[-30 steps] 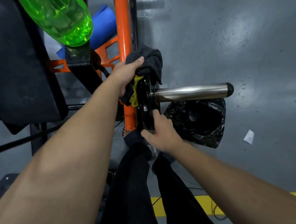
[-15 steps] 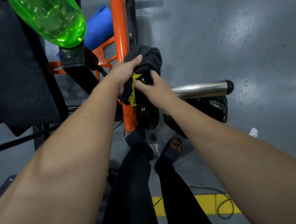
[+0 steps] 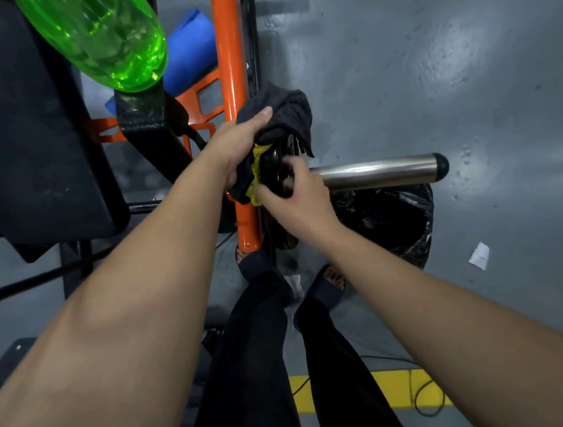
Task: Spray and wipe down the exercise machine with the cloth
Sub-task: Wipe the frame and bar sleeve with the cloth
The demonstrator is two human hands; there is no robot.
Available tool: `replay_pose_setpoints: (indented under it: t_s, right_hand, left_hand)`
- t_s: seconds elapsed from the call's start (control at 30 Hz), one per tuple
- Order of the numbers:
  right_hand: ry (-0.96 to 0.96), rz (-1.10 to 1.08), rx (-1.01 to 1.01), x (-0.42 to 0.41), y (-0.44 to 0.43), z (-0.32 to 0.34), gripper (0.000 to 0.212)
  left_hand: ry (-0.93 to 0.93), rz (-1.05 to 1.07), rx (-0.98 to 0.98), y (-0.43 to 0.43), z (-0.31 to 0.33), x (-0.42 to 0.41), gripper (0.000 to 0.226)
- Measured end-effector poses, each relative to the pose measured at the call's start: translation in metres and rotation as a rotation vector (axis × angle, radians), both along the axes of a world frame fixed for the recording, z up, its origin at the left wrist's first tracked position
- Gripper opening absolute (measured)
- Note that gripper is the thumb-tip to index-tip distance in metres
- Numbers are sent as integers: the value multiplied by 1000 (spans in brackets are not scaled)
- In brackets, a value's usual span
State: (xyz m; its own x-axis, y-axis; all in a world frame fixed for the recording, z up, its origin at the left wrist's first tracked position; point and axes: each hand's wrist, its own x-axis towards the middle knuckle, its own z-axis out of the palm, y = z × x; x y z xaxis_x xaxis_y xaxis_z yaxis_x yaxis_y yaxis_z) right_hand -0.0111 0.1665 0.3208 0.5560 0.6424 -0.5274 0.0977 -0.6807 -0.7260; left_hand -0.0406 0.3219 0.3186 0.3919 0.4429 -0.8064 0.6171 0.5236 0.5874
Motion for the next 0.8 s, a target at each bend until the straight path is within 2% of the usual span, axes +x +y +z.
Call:
replay_pose_setpoints:
  t_s: [0.07,0.13,0.23,0.33,0.4,0.47,0.6,0.67,0.8]
  right_hand:
    - [107,-27,-74,8,27,2,65]
    - [215,-85,-133,15,49,2,56]
    - [232,-125,-147,20,57,-3,60]
    - [305,-206,-73,24,59,-7,69]
    - [289,-292,-81,26,65,-9,68]
    - [238,-350,-82,23,69,-11,61]
    - [74,-298,-28,-15,39,-2,38]
    - [109,-293,37,-33,10,1,28]
    - [194,-226,20,-39,-20,-12,13]
  left_hand:
    - [1,2,9,1,0,0,54]
    - [-4,4,21,1,2,1,49]
    - [11,-10,29,0,5,3,45]
    - [11,-22,30,1,7,4,37]
    - [0,-11,25,1,5,4,43]
    - [-4,-4,38,1,2,3,48]
    - [-12,-8,43,0,2,-2,53]
    - [-4,-23,33,0,7,-1,54]
    - [3,-37,13,-1,8,-1,58]
